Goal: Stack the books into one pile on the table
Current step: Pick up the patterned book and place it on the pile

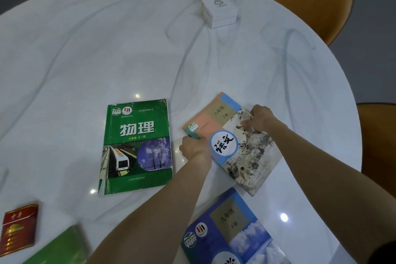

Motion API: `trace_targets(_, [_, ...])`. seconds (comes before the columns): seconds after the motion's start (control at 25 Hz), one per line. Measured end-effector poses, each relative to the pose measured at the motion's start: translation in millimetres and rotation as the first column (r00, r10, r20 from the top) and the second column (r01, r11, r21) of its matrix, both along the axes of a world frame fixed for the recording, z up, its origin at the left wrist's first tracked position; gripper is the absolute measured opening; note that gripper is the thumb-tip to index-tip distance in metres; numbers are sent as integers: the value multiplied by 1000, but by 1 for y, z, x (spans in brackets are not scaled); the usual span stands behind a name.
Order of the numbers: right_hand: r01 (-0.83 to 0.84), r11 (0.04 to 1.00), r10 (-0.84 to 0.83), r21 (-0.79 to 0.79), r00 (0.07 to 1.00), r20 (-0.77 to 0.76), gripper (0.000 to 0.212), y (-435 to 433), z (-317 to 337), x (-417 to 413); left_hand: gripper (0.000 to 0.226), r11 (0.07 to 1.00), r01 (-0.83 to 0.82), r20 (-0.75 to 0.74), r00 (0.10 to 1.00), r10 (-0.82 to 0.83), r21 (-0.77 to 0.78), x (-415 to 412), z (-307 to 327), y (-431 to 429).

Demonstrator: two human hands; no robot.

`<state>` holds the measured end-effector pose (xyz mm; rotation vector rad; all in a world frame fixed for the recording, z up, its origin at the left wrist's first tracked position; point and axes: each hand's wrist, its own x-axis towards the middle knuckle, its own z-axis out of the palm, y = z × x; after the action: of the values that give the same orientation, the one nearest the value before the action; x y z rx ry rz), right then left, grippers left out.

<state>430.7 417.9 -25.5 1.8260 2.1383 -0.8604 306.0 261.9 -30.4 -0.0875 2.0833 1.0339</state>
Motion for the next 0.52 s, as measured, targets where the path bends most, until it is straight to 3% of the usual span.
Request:
trace_targets(0.28, [67, 998, -66, 7, 991, -117, 42, -9, 11, 5, 49, 983, 83, 17, 996, -87, 162, 17, 8, -9])
trace_targets(0.52, [75, 994, -90, -83, 978, -188, 25, -15, 21, 10, 53, 953, 204, -109, 977, -183, 226, -1, 24, -13])
